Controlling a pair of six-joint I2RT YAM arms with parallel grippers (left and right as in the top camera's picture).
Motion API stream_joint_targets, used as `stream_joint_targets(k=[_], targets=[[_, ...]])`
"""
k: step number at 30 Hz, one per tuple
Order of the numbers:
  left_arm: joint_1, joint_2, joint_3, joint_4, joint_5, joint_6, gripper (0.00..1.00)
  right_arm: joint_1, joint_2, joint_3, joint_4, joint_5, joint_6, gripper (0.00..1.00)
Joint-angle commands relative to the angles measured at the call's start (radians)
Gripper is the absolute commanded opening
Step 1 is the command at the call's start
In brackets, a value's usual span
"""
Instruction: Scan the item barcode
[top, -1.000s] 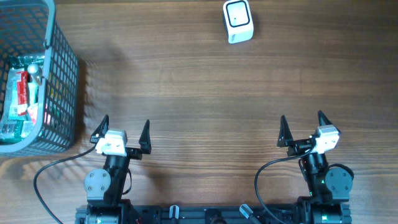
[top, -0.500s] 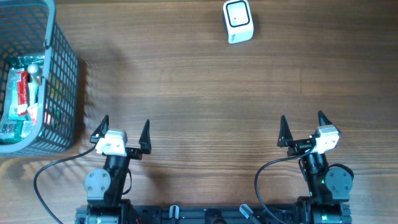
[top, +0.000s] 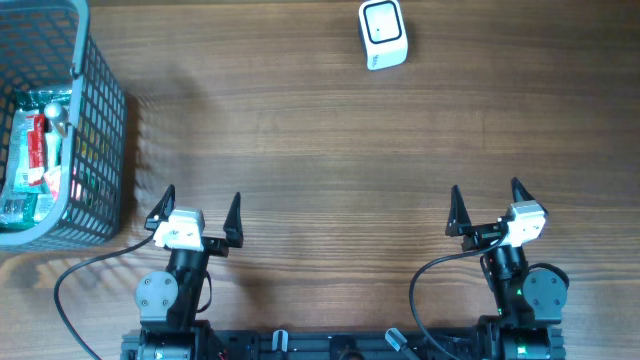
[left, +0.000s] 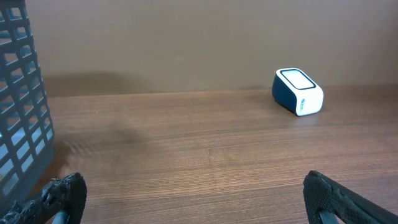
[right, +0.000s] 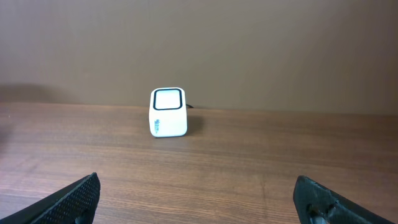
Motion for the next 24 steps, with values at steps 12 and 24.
stream_joint_targets(k=[12, 24], targets=[[0.007, -0.002, -0.002, 0.031, 0.023, 0.053, 1.00, -0.006, -0.002, -0.001, 0.003, -0.001, -0.010, 1.00], [0.007, 0.018, 0.272, 0.515, 0.064, 0.076, 1.00, -0.006, -0.002, -0.001, 0.003, -0.001, -0.010, 1.00]])
